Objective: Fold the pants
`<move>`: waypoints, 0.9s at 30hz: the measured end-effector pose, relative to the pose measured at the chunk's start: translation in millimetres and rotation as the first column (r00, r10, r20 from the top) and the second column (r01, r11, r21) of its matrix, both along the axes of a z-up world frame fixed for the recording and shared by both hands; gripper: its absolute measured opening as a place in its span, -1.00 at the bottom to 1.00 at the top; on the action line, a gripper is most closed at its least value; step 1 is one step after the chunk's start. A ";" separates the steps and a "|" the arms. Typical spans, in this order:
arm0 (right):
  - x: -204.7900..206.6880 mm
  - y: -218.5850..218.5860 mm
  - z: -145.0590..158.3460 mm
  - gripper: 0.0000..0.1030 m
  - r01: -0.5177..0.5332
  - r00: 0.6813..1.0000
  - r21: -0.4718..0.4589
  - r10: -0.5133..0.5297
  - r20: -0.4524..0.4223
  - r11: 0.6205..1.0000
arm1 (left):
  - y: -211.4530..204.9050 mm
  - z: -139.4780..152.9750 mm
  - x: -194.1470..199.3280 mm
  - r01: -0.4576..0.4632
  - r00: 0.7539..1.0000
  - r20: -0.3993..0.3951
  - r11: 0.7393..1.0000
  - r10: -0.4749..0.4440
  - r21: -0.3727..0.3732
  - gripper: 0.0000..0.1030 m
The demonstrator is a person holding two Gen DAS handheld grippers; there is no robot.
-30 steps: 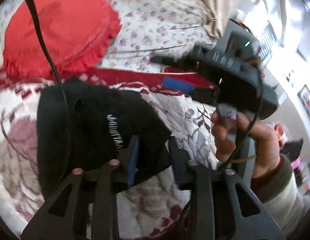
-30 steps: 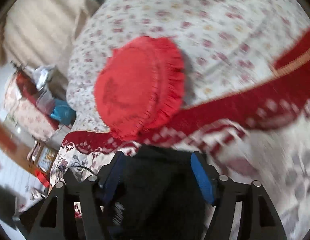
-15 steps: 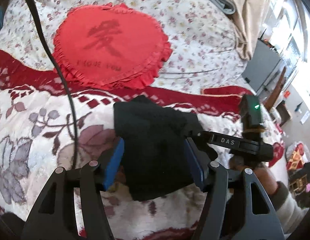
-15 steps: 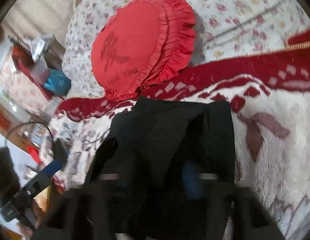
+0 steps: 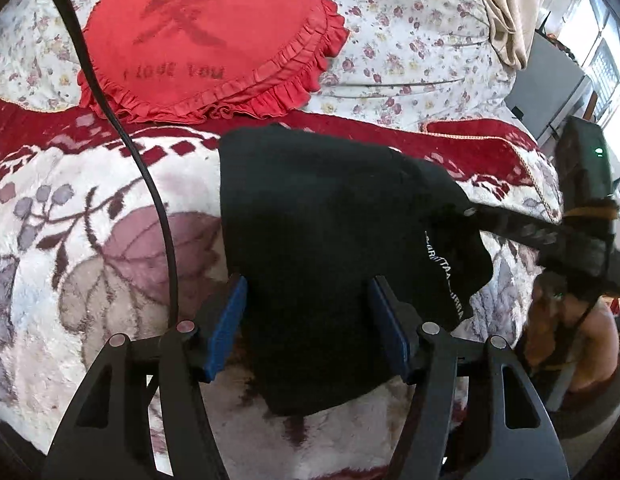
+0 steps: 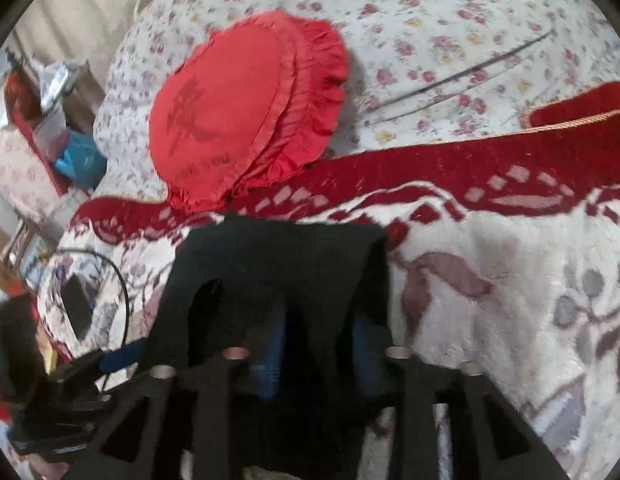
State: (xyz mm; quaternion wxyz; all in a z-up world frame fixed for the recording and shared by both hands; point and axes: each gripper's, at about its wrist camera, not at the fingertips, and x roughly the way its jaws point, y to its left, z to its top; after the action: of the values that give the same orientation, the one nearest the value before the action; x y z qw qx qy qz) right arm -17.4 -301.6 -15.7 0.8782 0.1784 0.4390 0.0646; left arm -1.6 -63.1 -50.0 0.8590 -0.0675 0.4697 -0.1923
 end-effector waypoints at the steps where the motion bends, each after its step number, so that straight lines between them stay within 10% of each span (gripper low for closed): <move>1: -2.9 -3.9 7.1 -0.17 0.020 1.000 -0.005 -0.020 0.018 1.000 | 2.2 3.3 0.5 -0.007 1.000 0.003 1.000 0.007 0.003 0.22; 9: -2.2 17.0 49.0 -0.17 -0.073 0.989 -0.036 0.076 0.123 0.997 | 7.8 24.1 16.3 -0.056 0.997 0.060 0.998 0.054 0.030 0.22; 27: 56.3 14.4 -22.6 -0.17 -0.033 0.999 -0.070 0.031 -0.031 0.997 | -22.0 -8.0 66.8 -0.052 0.999 0.018 0.990 0.050 0.129 0.34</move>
State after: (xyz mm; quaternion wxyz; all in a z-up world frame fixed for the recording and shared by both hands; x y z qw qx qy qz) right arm 38.8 -287.2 -38.3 0.8761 0.1411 0.4570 0.0602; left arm 65.2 -85.1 -58.0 0.8697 -0.0221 0.4728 -0.1398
